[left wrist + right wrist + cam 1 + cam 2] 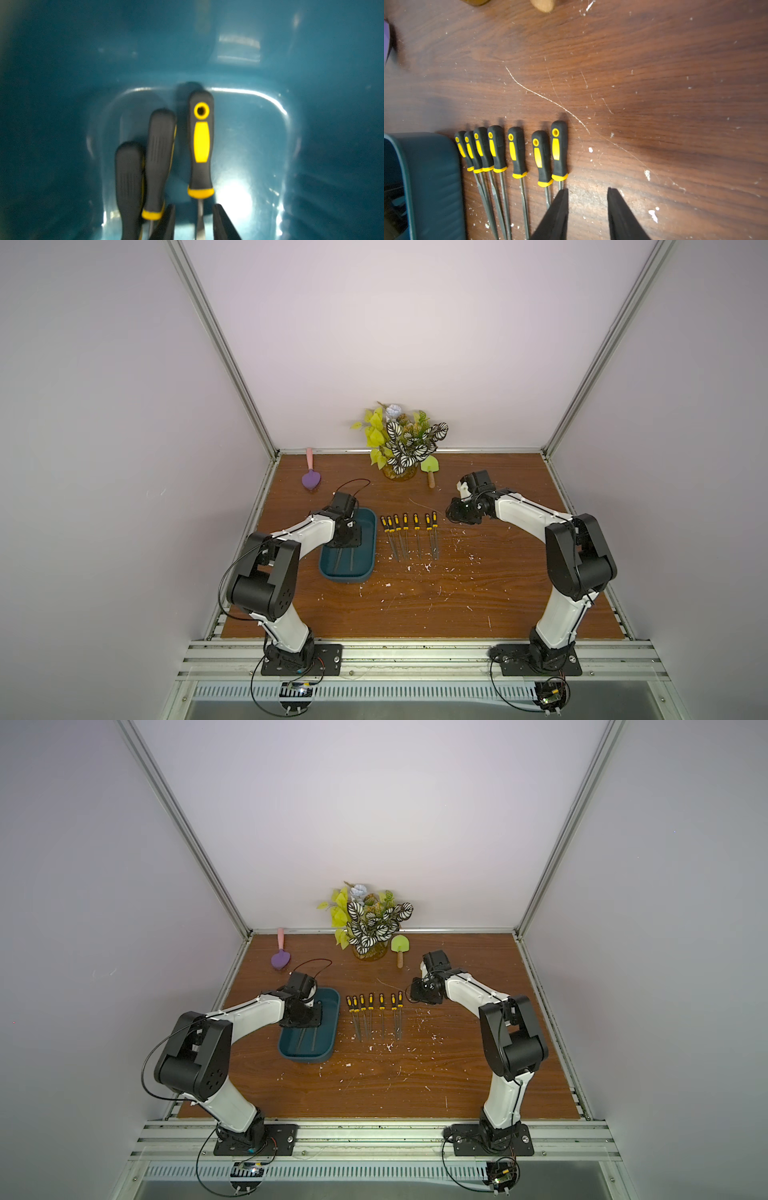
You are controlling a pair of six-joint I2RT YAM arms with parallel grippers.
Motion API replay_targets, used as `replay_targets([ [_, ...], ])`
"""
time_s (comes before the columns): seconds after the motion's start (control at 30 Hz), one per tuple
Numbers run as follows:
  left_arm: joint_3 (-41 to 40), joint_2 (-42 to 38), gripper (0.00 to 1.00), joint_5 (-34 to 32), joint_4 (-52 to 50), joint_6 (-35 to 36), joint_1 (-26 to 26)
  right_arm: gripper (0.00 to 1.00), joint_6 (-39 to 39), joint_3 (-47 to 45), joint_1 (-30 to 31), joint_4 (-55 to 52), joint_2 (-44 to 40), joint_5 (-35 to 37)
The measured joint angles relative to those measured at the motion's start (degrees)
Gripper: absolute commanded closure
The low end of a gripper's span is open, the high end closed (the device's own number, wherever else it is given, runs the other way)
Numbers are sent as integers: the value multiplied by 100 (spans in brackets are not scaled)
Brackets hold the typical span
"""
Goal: Take the file tool out of the storage box
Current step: Pick up the file tool from the storage box.
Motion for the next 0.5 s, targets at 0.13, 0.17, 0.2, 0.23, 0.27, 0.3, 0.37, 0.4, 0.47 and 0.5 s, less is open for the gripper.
replay_targets([
  [0.13,33,83,79,-37,129,4,0,63,-17,0,0,-2,2,0],
  [0.17,50,105,84,-44,153,4,0,63,-20,0,0,-2,2,0],
  [0.2,61,127,89,-52,170,9,0,63,-20,0,0,-2,2,0],
  [0.23,74,146,95,-55,184,26,0,63,-20,0,0,-2,2,2],
  [0.27,79,155,100,-55,192,37,0,63,-20,0,0,-2,2,0],
  [0.3,79,155,100,-63,188,42,0,63,-20,0,0,-2,2,0],
  [0.37,79,151,100,-83,195,50,0,63,-20,0,0,-2,2,0],
  [0.4,79,146,100,-90,195,50,0,63,-20,0,0,-2,2,2],
  [0.47,79,127,100,-94,192,52,0,63,-20,0,0,-2,2,2],
  [0.5,76,105,100,-96,184,55,0,63,-20,0,0,-2,0,0],
])
